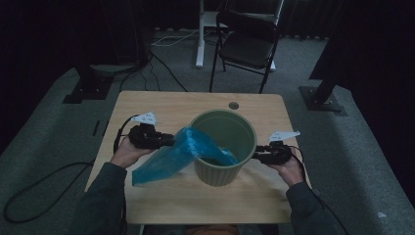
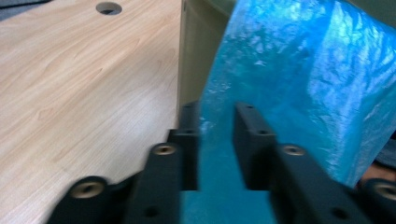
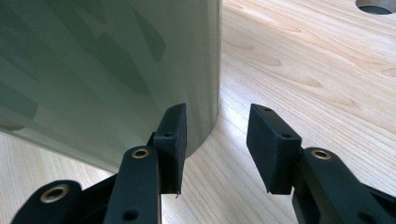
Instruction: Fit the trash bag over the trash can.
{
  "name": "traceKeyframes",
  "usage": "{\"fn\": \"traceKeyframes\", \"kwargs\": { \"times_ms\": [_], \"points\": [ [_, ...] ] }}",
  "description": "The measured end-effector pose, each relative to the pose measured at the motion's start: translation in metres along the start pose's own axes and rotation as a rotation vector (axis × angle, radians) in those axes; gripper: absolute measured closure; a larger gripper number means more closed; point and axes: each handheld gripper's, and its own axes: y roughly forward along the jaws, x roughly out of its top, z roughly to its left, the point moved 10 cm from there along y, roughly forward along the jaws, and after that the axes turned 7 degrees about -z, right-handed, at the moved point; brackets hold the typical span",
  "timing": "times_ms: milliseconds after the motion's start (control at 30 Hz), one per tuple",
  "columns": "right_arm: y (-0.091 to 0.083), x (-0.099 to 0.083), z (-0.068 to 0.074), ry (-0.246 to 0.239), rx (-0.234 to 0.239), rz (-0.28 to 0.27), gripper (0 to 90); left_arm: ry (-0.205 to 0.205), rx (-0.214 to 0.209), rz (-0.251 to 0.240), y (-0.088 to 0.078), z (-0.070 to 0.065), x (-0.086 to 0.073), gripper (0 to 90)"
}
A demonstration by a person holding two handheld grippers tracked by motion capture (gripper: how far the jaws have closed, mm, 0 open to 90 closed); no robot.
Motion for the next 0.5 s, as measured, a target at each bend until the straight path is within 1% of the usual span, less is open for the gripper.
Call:
{"fn": "traceKeyframes", "kwargs": {
  "times_ms": [67,167,233,300,333,400,500],
  "points": [
    [-0.001,0.001,0.001,-0.002,0.0,-0.002,57.4,0.02,-0.001,-0.016,-0.001,-0.005,0.007,84.7],
    [-0.003,0.002,0.003,-0.005,0.006,-0.007,57.3,0.043,0.003,-0.025,-0.002,-0.009,0.016,89.0],
    [-0.004,0.002,0.004,-0.007,0.005,-0.006,57.3,0.047,0.004,-0.031,-0.002,-0.011,0.019,89.3],
    [-0.006,0.002,0.005,-0.012,0.006,-0.006,57.2,0.061,0.004,-0.048,-0.001,-0.015,0.027,89.4],
    [-0.008,0.002,0.006,-0.013,0.006,-0.008,57.1,0.061,0.004,-0.048,-0.001,-0.015,0.027,89.4],
    [-0.011,0.003,0.008,-0.014,0.009,-0.015,57.0,0.072,0.009,-0.057,0.001,-0.016,0.035,89.4],
    [-0.015,0.006,0.012,-0.021,0.011,-0.027,57.0,0.076,0.005,-0.076,0.002,-0.018,0.044,89.4]
  ]
}}
